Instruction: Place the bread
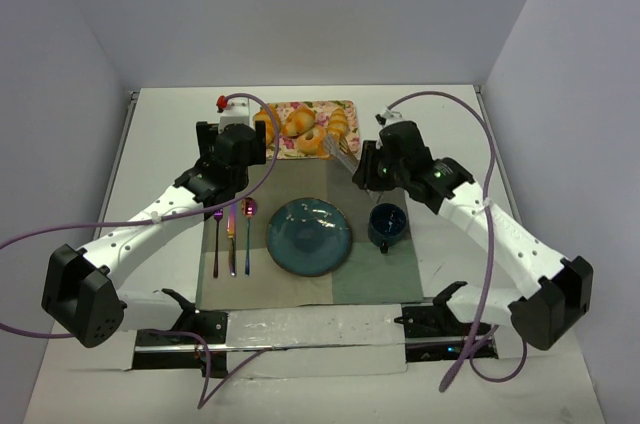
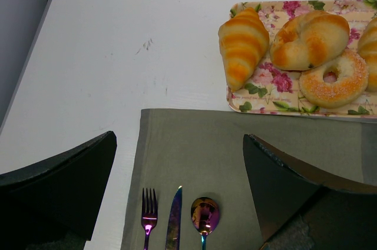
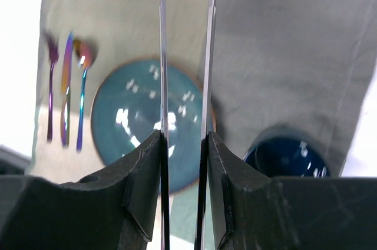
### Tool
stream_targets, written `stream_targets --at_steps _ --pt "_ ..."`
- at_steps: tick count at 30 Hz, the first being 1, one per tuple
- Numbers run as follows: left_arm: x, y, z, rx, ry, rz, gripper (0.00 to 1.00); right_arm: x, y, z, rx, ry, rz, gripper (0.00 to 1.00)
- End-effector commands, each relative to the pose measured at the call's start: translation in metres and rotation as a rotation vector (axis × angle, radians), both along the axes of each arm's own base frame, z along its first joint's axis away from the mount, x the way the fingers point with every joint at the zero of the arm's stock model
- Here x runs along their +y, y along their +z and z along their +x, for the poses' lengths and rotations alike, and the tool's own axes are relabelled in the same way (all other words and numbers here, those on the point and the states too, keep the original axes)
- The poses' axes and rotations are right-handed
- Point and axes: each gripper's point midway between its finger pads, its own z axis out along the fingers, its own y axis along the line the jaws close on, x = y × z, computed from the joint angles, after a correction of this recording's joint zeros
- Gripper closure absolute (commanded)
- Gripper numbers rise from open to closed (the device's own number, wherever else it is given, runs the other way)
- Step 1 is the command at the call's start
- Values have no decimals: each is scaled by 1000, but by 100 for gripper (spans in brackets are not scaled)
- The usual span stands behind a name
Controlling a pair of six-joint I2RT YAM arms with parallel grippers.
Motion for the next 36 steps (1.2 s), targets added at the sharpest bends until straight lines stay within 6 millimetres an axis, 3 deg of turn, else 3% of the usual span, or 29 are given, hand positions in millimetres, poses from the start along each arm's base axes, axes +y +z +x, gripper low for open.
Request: stream_targets --at_steps 1,9,17,20,28,36 --pt "-4 19 4 -48 4 -38 1 6 9 -29 -2 56 46 100" --pt "-4 20 4 -50 5 -40 1 4 15 -93 53 175 82 100" --pt "-5 21 4 -52 2 -44 1 -6 -12 -140 169 243 49 100" --pt "-5 22 3 -51 -1 -47 1 -8 -21 -150 196 254 50 100" --pt "-5 23 3 -55 -1 -49 1 14 -38 -168 248 326 87 100" --pt "-4 23 3 -56 2 -49 1 22 -46 -167 246 321 46 91"
